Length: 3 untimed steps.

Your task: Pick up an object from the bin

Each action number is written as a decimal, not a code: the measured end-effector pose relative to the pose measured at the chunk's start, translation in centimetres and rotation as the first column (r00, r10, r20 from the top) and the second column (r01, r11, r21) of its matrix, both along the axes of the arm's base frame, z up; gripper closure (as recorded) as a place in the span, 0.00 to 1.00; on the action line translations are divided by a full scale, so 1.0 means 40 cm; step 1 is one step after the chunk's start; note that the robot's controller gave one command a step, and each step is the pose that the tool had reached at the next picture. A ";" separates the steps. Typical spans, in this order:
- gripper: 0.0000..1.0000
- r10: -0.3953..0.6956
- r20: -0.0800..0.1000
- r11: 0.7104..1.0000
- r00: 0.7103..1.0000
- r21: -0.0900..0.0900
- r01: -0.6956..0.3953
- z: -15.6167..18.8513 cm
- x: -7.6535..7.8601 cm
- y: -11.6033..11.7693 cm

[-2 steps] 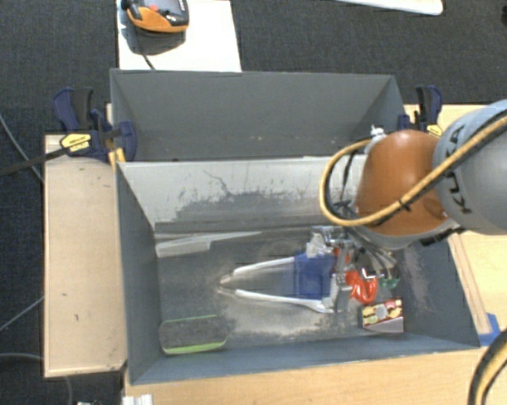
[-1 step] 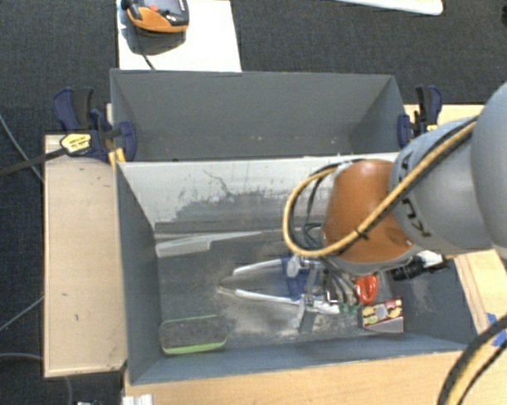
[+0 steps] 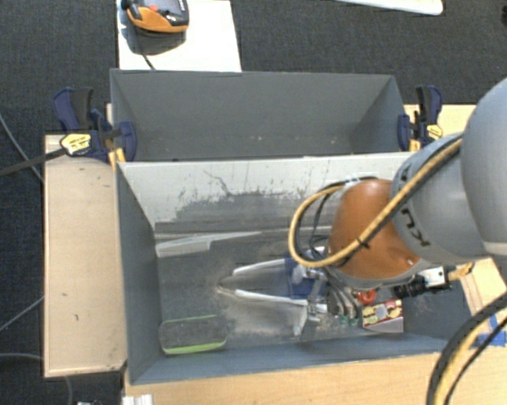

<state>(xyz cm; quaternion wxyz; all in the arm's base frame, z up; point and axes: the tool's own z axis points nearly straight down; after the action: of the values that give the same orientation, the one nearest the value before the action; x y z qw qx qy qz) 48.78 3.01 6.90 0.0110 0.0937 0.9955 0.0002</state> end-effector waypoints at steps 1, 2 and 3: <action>1.00 0.135 -0.012 0.991 0.991 0.004 -0.135 0.005 -0.026 0.036; 1.00 0.136 -0.012 0.991 0.991 0.004 -0.135 0.005 -0.026 0.036; 1.00 0.136 -0.012 0.991 0.991 0.004 -0.136 0.036 -0.027 0.036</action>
Offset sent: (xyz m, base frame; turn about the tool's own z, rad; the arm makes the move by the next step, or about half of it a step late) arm 0.0000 0.0000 0.0000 0.0000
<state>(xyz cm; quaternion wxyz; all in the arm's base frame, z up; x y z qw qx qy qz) 47.69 4.46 8.34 0.0048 0.0256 0.9997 0.0021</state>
